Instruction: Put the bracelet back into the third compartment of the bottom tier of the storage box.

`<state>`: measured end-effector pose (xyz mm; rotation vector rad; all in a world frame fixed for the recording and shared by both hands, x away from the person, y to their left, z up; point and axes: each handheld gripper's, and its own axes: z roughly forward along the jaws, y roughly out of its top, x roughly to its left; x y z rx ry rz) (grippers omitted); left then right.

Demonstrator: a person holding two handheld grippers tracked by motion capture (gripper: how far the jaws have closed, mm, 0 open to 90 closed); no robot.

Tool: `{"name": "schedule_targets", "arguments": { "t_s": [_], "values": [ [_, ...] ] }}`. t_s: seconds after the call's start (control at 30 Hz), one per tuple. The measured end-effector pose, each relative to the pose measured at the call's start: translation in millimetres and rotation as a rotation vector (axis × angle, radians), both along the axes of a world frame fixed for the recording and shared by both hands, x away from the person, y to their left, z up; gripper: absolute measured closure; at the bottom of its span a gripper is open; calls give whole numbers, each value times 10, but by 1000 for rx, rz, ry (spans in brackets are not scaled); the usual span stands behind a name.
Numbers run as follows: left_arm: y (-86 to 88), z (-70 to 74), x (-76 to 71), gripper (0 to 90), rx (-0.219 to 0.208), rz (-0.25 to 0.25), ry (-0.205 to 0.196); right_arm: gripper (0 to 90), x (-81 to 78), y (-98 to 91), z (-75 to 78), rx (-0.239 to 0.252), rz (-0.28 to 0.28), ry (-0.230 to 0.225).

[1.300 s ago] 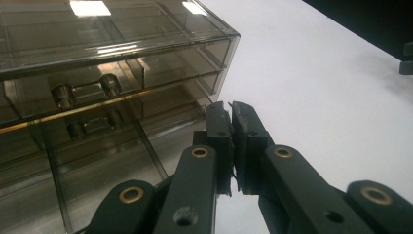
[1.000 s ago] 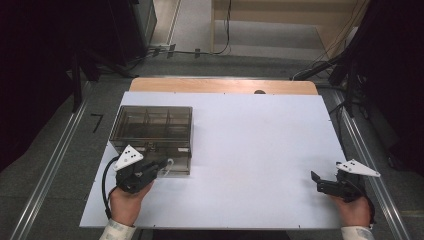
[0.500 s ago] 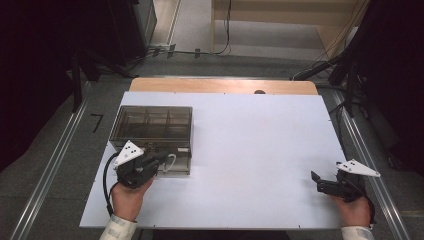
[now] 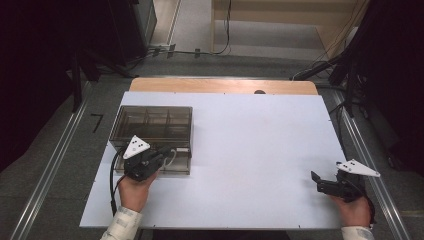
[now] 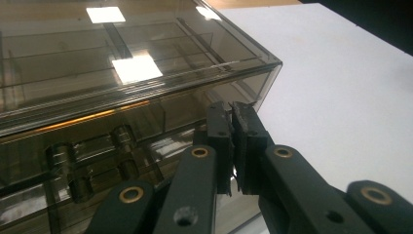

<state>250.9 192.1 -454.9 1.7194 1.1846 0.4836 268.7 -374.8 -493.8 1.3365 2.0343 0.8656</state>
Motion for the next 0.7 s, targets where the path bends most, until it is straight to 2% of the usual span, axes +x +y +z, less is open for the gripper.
{"name": "schedule_targets", "arguments": {
  "t_s": [0.23, 0.43, 0.53, 0.7],
  "values": [
    [-69, -82, 62, 879, 42, 0, 14, 36, 0, 1, -1, -2, 3, 0],
    [-142, -156, 77, 879, 66, -21, 40, 36, 1, 4, -1, -3, 4, 0],
    [-177, -208, 97, 878, 80, -35, 67, 36, 1, 3, 0, -4, 5, -1],
    [-205, -245, 110, 877, 97, -47, 80, 36, -1, 2, 0, -4, 4, -1]
  ]
}}
